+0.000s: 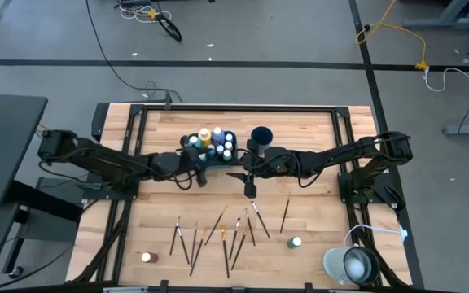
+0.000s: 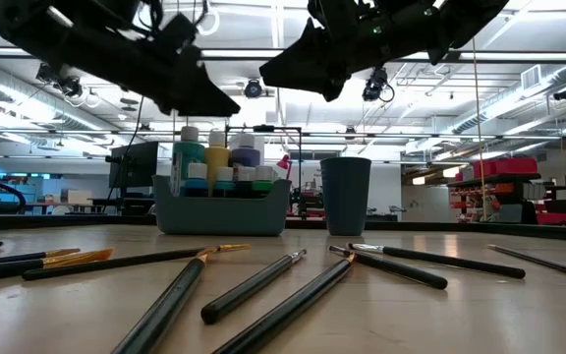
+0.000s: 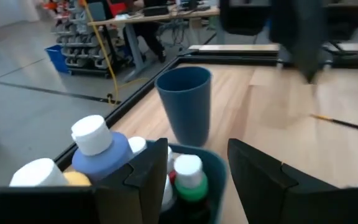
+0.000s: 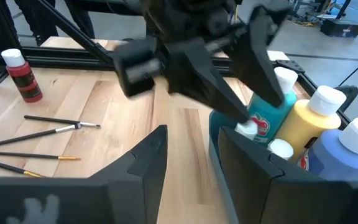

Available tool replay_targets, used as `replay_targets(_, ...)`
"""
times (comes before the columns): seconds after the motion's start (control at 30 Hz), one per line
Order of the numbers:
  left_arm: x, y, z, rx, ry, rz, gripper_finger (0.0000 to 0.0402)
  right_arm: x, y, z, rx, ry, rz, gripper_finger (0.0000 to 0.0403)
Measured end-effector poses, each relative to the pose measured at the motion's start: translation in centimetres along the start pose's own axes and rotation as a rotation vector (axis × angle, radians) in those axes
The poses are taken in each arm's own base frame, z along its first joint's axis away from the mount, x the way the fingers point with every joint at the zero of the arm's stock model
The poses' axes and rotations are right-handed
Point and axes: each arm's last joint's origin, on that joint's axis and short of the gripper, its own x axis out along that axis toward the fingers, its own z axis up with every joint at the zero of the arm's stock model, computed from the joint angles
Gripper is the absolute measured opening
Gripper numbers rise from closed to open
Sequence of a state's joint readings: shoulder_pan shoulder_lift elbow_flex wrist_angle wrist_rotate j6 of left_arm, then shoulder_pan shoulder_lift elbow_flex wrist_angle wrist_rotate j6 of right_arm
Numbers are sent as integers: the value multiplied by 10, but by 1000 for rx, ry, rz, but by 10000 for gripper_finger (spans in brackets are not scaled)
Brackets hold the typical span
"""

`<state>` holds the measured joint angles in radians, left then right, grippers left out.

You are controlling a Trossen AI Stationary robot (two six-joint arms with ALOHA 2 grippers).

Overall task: Pick & Place Paint Supplies
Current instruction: Put the small light blue paint bottle into the blue bin

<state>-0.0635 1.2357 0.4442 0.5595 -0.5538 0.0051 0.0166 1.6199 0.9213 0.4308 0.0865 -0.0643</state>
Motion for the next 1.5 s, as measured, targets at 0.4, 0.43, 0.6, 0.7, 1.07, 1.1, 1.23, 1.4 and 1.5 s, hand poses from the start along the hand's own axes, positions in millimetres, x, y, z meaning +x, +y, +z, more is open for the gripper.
replay_targets(0.4,-47,-9,12,-2,46,-149,177,0,1,-5,48,52,27,149)
replay_targets(0.43,-48,-10,12,-1,43,-157,177,0,1,-5,44,51,26,149)
replay_targets(0.6,-51,-14,11,5,45,-172,176,-1,2,-6,-2,65,59,149)
replay_targets(0.7,-52,-14,11,6,46,-177,176,-7,11,-4,-59,83,112,149)
replay_targets(1.07,-52,-14,9,19,68,-172,176,-53,56,10,-135,205,297,198)
replay_targets(1.1,-52,-14,9,18,67,-172,176,-58,59,10,-140,224,312,208)
replay_targets(1.23,-52,-14,9,15,63,-172,176,-76,69,10,-181,295,365,240)
replay_targets(1.4,-52,-13,10,-19,56,-147,176,-88,81,7,-96,375,494,252)
replay_targets(1.5,-51,-12,10,-32,53,-112,176,-92,91,11,-32,419,550,251)
